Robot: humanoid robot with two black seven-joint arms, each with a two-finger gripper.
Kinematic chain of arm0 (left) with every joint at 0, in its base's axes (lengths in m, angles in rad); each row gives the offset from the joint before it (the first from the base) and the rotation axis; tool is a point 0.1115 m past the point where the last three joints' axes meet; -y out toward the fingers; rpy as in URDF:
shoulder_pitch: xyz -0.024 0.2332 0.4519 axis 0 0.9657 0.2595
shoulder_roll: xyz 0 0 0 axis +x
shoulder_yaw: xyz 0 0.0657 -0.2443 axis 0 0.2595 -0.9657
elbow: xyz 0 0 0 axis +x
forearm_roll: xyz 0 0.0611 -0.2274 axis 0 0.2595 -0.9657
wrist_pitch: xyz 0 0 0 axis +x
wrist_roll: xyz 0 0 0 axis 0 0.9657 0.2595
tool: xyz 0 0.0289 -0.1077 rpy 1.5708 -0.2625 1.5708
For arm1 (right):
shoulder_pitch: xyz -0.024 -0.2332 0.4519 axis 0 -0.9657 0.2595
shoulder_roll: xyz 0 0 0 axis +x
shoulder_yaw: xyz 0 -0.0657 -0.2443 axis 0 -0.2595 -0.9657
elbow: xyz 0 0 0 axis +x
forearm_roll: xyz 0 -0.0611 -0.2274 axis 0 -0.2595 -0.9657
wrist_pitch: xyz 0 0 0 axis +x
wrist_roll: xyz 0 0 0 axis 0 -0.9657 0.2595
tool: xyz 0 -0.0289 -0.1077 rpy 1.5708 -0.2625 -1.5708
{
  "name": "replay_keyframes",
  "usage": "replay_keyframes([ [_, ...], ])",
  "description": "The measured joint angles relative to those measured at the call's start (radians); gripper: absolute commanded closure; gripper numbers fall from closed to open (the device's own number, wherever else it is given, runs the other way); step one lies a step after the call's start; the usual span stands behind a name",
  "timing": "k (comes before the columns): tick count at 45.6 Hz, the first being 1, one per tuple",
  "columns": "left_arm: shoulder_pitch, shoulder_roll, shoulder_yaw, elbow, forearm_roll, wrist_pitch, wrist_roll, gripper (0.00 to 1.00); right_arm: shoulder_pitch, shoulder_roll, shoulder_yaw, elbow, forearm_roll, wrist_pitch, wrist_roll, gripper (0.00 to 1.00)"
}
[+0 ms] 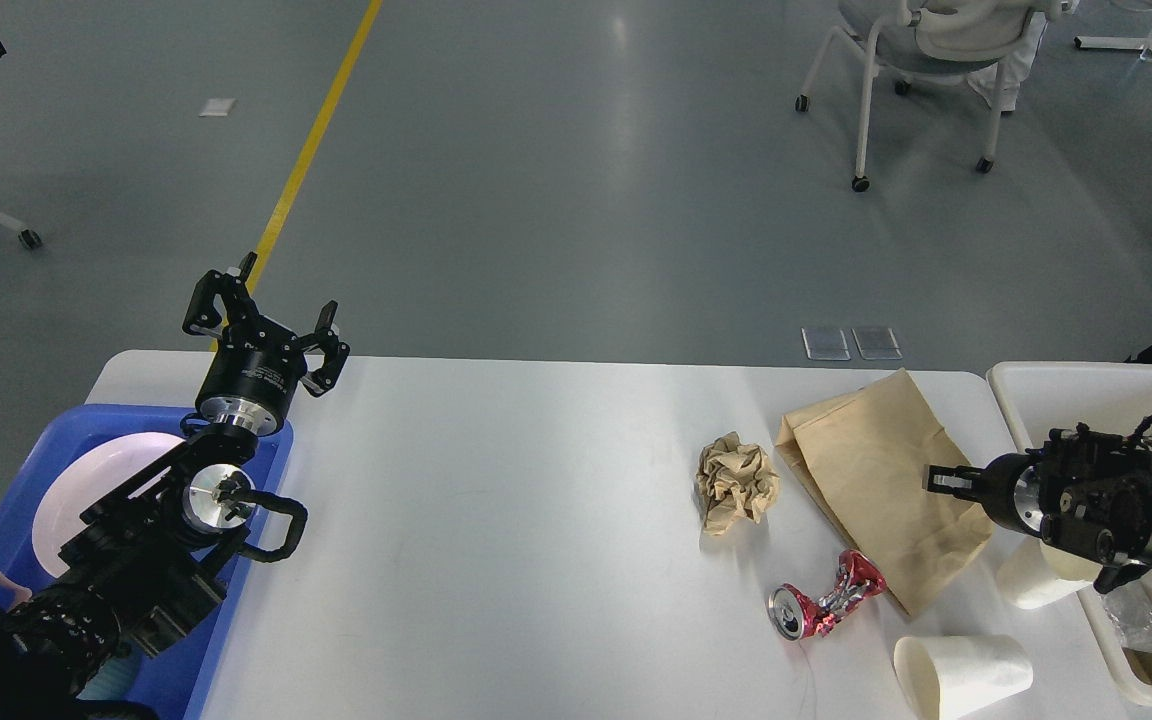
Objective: Tidy desktop
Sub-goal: 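Grasp the edge of the brown paper bag with the right gripper, then lift the paper bag and drop it into the white bin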
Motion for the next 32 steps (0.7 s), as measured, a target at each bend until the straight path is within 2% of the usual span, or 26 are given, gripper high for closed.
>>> replay_keyframes([
  [20, 0.0, 0.0, 0.0, 0.0, 0.0, 0.0, 0.0, 0.02, 0.005, -0.006, 0.0, 0.006, 0.007, -0.052, 0.002, 1.0],
  [32, 0.0, 0.0, 0.0, 0.0, 0.001, 0.0, 0.0, 0.02, 0.073, -0.062, -0.002, 0.068, 0.009, -0.043, 0.003, 1.0],
])
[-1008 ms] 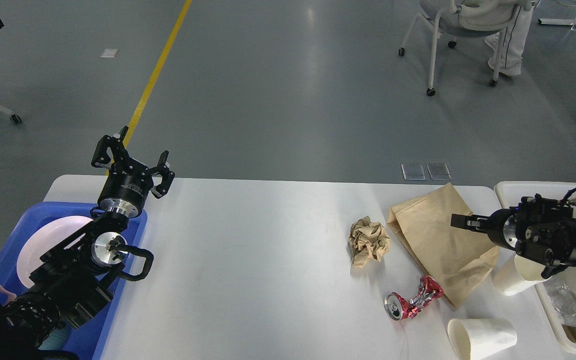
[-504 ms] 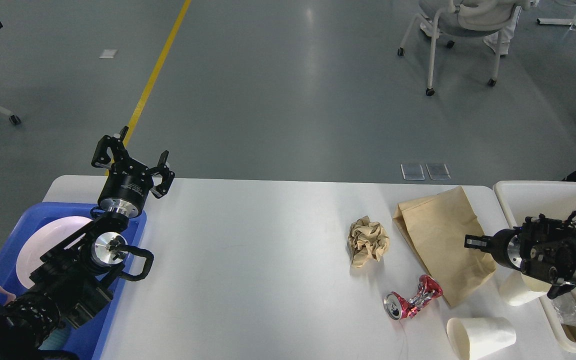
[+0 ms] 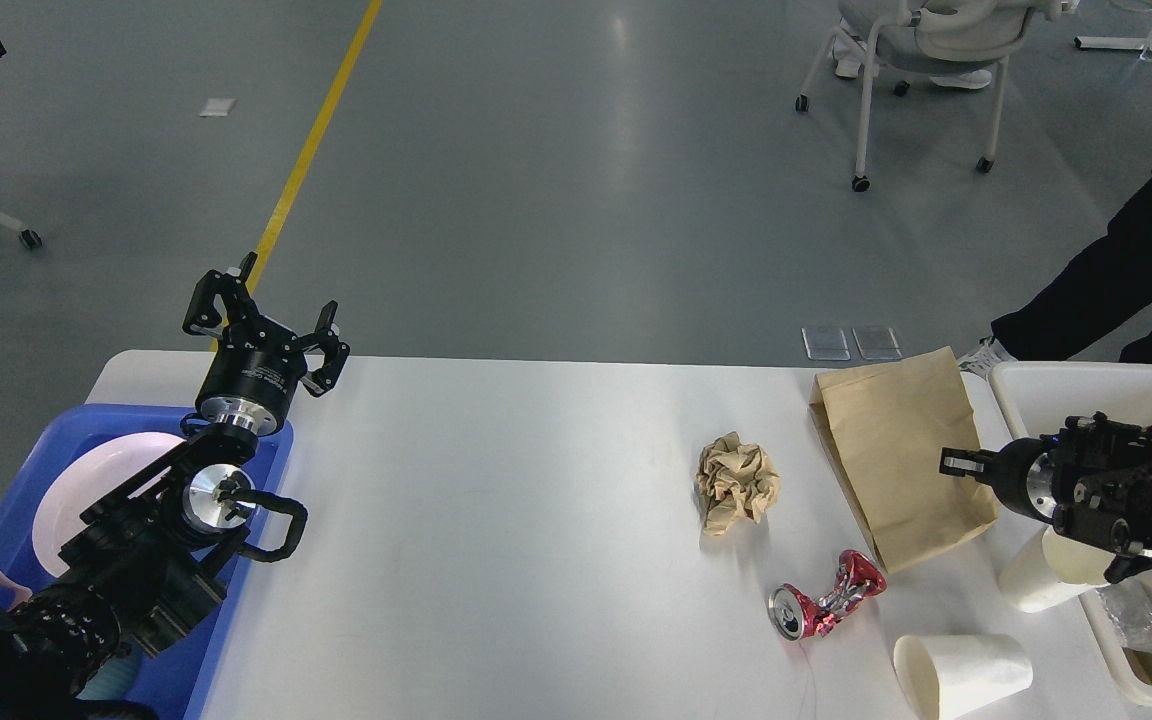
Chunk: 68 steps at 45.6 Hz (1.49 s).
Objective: Tidy desktop
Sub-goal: 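Lift the paper bag and drop it into the white bin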
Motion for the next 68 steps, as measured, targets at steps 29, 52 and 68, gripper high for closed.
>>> replay_keyframes([
  [29, 0.0, 0.001, 0.0, 0.0, -0.001, 0.001, 0.0, 0.02, 0.894, -0.249, -0.203, 0.58, 0.015, 0.609, -0.017, 1.0],
  [52, 0.0, 0.001, 0.0, 0.0, 0.0, 0.001, 0.0, 0.02, 0.997, -0.291, -0.282, 0.632, 0.056, 0.67, -0.076, 1.0],
  [68, 0.0, 0.0, 0.0, 0.0, 0.0, 0.001, 0.0, 0.02, 0.508, -0.349, -0.283, 0.131, 0.177, 0.47, -0.079, 1.0],
])
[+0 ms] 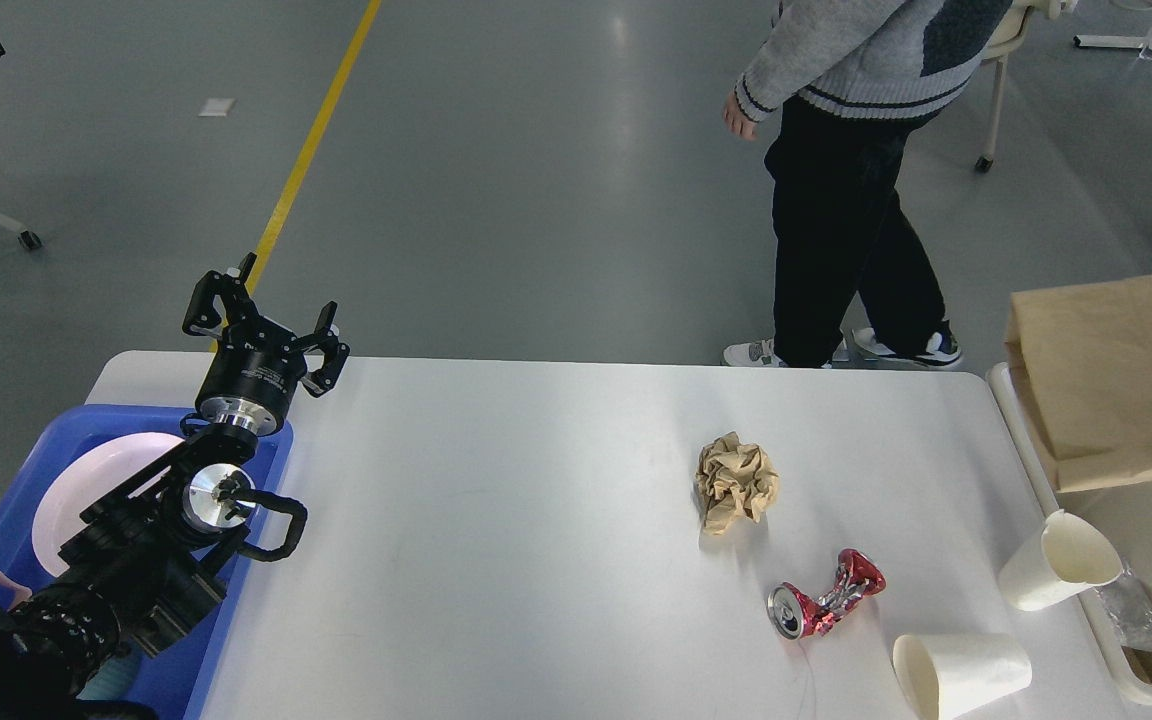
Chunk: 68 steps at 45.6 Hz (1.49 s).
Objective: Tidy desktop
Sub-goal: 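Lift the paper bag and drop it into the white bin, then lower the right gripper to the white paper cup beside the bin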
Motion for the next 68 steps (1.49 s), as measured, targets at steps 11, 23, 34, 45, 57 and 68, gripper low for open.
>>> replay_keyframes([
  [11, 0.0, 0.0, 0.0, 0.0, 0.0, 0.0, 0.0, 0.02, -0.451, 0.097, 0.024, -0.379, 0.291, -0.323, -0.004, 1.0],
  [23, 0.0, 0.0, 0.0, 0.0, -0.001, 0.0, 0.0, 0.02, -0.815, 0.273, 0.158, -0.729, 0.522, -0.452, -0.06, 1.0],
  [34, 0.0, 0.0, 0.0, 0.0, -0.001, 0.0, 0.0, 0.02, -0.855, 0.304, 0.181, -0.743, 0.513, -0.479, -0.105, 0.0],
  [45, 0.0, 0.0, 0.0, 0.0, 0.0, 0.0, 0.0, 0.02, -0.88, 0.299, 0.18, -0.734, 0.355, -0.479, -0.1, 0.0],
  [57, 0.0, 0.0, 0.0, 0.0, 0.0, 0.0, 0.0, 0.02, -0.87, 0.304, 0.188, -0.729, 0.346, -0.479, -0.099, 0.0],
  [68, 0.0, 0.0, 0.0, 0.0, 0.0, 0.0, 0.0, 0.02, -0.667, 0.252, 0.189, -0.558, 0.345, -0.466, -0.103, 0.0],
])
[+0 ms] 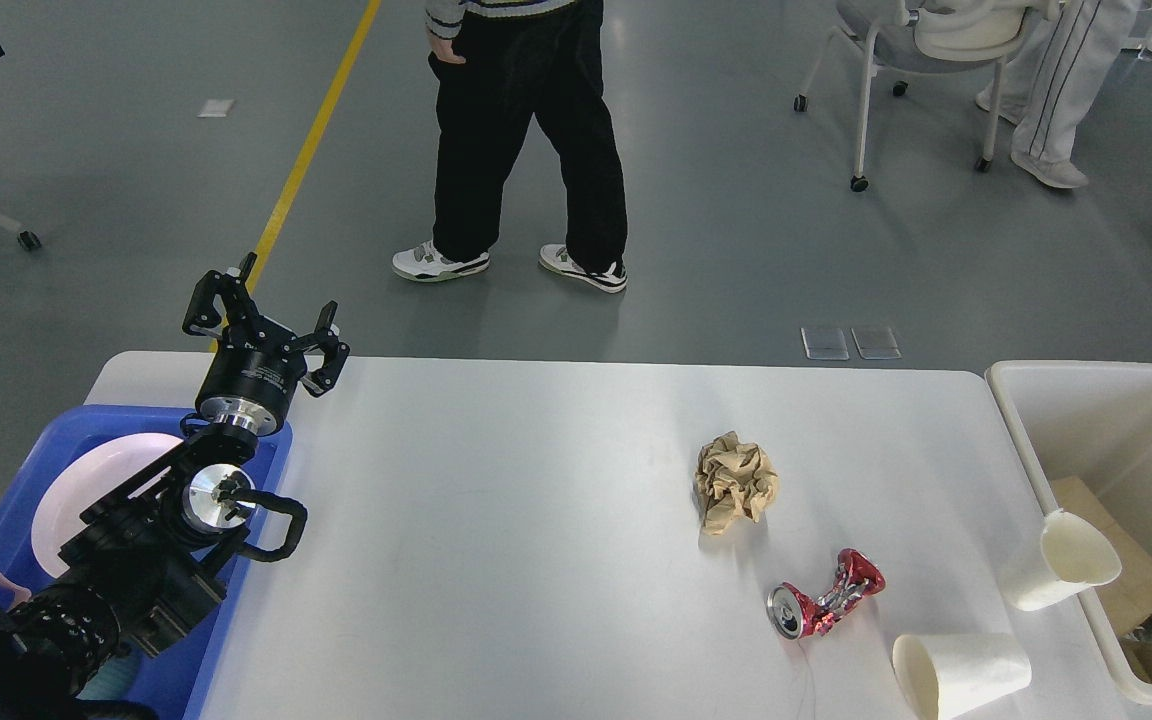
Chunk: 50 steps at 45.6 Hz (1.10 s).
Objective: Tidy desktop
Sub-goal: 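Lower the right gripper to the white paper cup beside the bin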
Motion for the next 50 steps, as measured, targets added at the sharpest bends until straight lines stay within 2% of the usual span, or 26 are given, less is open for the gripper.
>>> replay_keyframes([
  [5, 0.0, 0.0, 0.0, 0.0, -0.001, 0.0, 0.0, 0.02, 0.198, -0.062, -0.01, 0.176, -0.007, 0.025, -0.001, 0.0],
  [9, 0.0, 0.0, 0.0, 0.0, 0.0, 0.0, 0.0, 0.02, 0.358, -0.101, -0.026, 0.31, -0.022, 0.095, -0.001, 0.0],
  [19, 0.0, 0.0, 0.0, 0.0, -0.001, 0.0, 0.0, 0.02, 0.734, -0.111, -0.109, 0.601, -0.075, 0.503, 0.001, 0.0],
  [23, 0.0, 0.0, 0.0, 0.0, 0.0, 0.0, 0.0, 0.02, 0.868, -0.09, -0.113, 0.761, -0.079, 0.598, -0.003, 0.0],
  [30, 0.0, 0.0, 0.0, 0.0, 0.0, 0.0, 0.0, 0.02, 1.066, -0.038, -0.13, 1.076, -0.079, 0.639, -0.008, 0.0],
  [35, 0.0, 0.0, 0.0, 0.0, 0.0, 0.0, 0.0, 0.02, 1.134, 0.012, -0.168, 1.191, -0.079, 0.66, -0.011, 0.0],
  [43, 0.0, 0.0, 0.0, 0.0, 0.0, 0.0, 0.0, 0.02, 1.119, 0.024, -0.233, 1.183, -0.082, 0.659, -0.02, 0.0],
  [50, 0.0, 0.0, 0.0, 0.0, 0.0, 0.0, 0.0, 0.02, 0.991, -0.001, -0.316, 1.123, -0.085, 0.554, -0.022, 0.0],
])
